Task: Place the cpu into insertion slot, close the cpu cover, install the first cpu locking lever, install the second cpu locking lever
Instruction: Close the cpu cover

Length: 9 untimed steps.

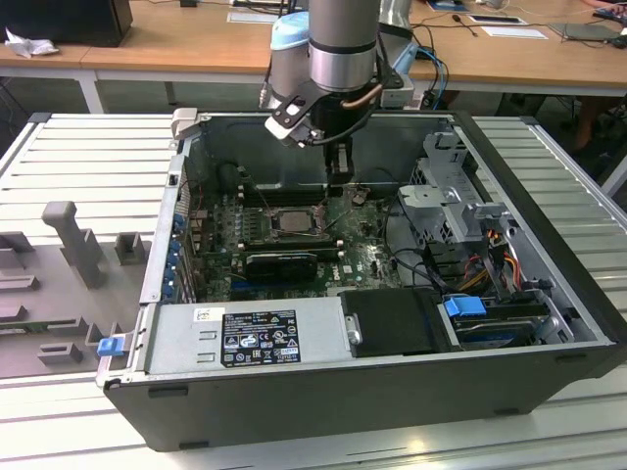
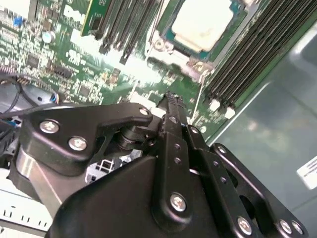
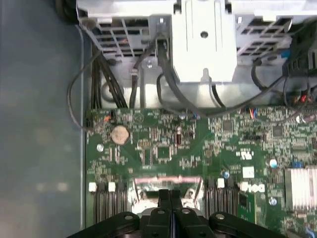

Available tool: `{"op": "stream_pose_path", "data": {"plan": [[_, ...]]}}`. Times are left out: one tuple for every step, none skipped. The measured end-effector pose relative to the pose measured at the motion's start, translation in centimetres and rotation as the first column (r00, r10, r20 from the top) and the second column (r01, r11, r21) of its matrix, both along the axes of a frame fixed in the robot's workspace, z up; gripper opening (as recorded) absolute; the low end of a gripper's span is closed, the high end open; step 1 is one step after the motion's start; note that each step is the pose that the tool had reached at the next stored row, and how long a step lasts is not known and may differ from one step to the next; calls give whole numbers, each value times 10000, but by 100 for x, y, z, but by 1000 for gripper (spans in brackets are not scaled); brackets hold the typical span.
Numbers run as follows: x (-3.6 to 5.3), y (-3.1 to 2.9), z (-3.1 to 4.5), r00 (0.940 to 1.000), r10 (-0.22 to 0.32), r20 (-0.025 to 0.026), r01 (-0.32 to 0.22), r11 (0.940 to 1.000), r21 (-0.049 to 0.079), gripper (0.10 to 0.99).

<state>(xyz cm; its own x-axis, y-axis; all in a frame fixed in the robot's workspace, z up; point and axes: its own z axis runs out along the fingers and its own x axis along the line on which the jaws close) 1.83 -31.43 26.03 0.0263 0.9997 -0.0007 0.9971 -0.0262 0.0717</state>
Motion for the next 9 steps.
{"op": "stream_pose_path", "data": {"plan": [[47, 0, -1, 10000, 2, -9, -2, 10000, 2, 106], [77, 0, -1, 10000, 1, -15, -1, 10000, 3, 106], [112, 0, 0, 10000, 1, -20, -1, 10000, 1, 106], [167, 0, 0, 10000, 1, -28, -1, 10000, 1, 106], [209, 0, 0, 10000, 1, -34, -1, 10000, 1, 106], [272, 0, 0, 10000, 0, -50, 0, 10000, 0, 106], [313, 0, -3, 10000, 2, -59, -2, 10000, 2, 106], [327, 0, -9, 10000, 3, -60, -3, 10000, 2, 106], [335, 0, -24, 10000, 3, -64, -3, 10000, 0, 106]]}}
